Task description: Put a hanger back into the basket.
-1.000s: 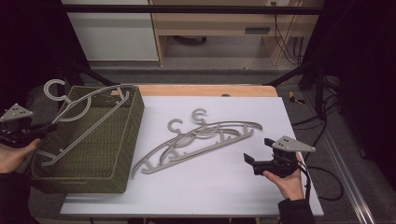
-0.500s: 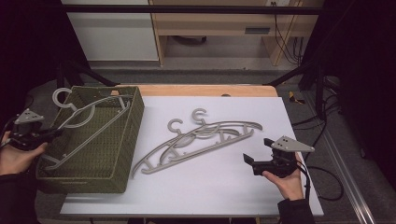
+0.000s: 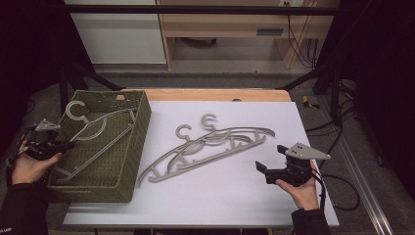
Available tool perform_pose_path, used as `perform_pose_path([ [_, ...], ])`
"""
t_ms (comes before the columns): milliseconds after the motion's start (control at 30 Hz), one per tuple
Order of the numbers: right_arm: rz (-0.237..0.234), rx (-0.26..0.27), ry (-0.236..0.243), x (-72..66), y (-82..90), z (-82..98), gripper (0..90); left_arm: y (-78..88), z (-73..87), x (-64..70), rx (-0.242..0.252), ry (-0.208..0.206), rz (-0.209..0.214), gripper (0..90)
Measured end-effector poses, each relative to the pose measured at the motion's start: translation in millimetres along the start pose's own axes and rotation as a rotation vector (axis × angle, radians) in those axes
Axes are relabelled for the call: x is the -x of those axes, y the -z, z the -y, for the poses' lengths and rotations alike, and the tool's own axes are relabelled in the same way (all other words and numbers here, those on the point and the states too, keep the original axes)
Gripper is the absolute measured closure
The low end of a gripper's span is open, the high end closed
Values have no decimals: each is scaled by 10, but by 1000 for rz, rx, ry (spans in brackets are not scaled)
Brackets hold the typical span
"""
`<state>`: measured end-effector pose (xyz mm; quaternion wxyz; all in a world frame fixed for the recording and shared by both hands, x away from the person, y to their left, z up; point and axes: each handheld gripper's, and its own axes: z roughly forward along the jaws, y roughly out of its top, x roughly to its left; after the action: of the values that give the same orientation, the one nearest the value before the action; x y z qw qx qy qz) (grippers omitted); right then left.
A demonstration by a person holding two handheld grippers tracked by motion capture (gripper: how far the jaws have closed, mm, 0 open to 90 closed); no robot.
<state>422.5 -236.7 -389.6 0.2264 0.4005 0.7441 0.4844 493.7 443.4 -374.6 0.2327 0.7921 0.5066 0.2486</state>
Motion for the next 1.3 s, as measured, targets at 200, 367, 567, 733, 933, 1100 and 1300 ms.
perform_pose_path([
  [200, 4, 2, -1, 7, 11, 5, 43, 66, -32, 30, 30, 15, -7, 768],
  [367, 4, 5, -1, 17, 26, 2, 43, 225, -68, 133, 132, 25, 10, 735],
  [567, 9, 11, -5, 27, 37, 5, 42, 403, -144, 357, 267, 29, 67, 548],
  [733, 12, 15, -9, 37, 54, 4, 42, 513, -208, 581, 372, 20, 131, 432],
  [933, 16, 21, -14, 45, 70, 10, 39, 592, -275, 890, 474, -18, 207, 319],
  [1100, 21, 26, -13, 54, 87, 8, 36, 602, -320, 1129, 512, -31, 253, 233],
  [1300, 22, 32, -15, 68, 113, 8, 36, 607, -350, 1395, 530, -61, 288, 151],
])
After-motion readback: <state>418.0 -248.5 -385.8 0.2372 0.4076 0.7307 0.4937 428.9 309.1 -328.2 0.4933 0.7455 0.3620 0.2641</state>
